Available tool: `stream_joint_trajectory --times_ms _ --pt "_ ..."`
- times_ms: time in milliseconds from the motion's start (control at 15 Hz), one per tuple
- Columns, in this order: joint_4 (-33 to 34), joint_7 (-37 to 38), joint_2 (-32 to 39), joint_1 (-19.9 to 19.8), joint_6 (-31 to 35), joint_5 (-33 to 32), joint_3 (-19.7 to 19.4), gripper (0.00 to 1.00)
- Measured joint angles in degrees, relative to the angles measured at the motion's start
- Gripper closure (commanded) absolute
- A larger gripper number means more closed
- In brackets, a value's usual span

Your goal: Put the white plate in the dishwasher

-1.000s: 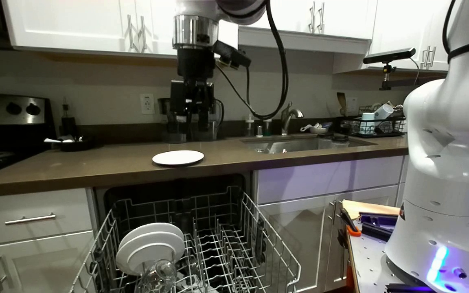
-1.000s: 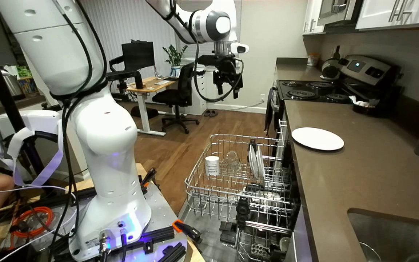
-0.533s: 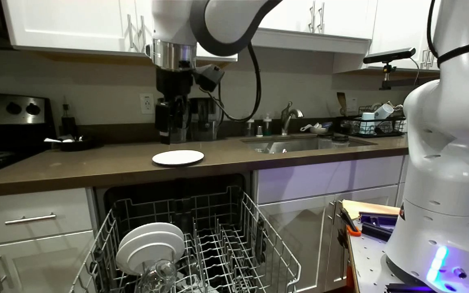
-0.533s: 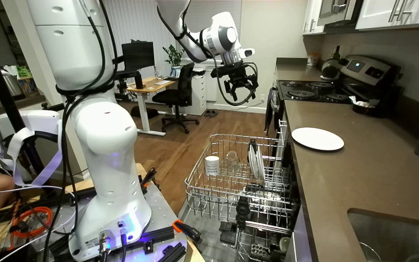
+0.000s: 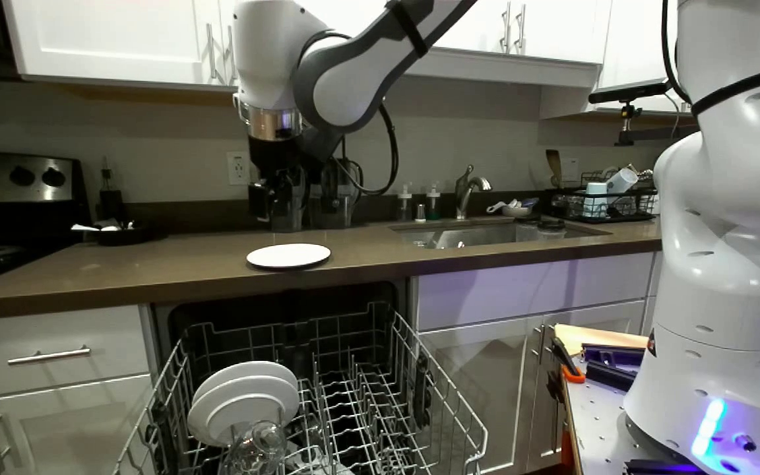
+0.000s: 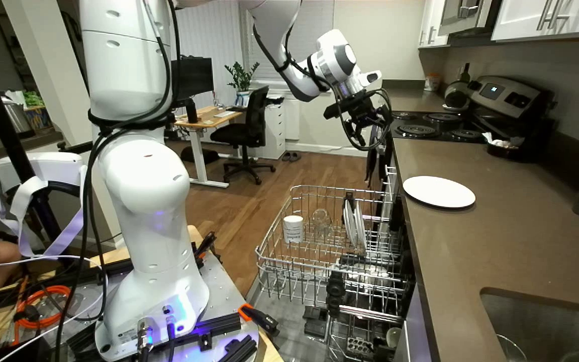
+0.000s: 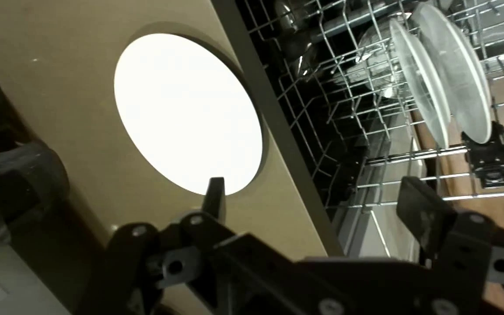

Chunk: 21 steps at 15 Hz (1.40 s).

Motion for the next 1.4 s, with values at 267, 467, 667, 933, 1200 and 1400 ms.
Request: stream_joint_trajectory --times_ms 267,467,667,933,1200,1400 --pt "2.4 4.4 3.9 0.1 -0.1 -5.2 -2.6 0.00" --pt "3.3 8.6 6.1 0.6 -0.2 -10.1 -4.2 0.00" --pt "3.9 11.9 7.8 0.9 -1.0 -14.2 -5.1 0.00" --pt "3.8 13.7 9.5 0.9 -1.9 -17.9 -5.2 0.00" --pt "3.7 13.7 9.8 1.1 -2.0 -17.9 -5.0 0.00" --pt "3.7 13.9 9.8 1.5 -2.0 -20.7 -5.0 0.00"
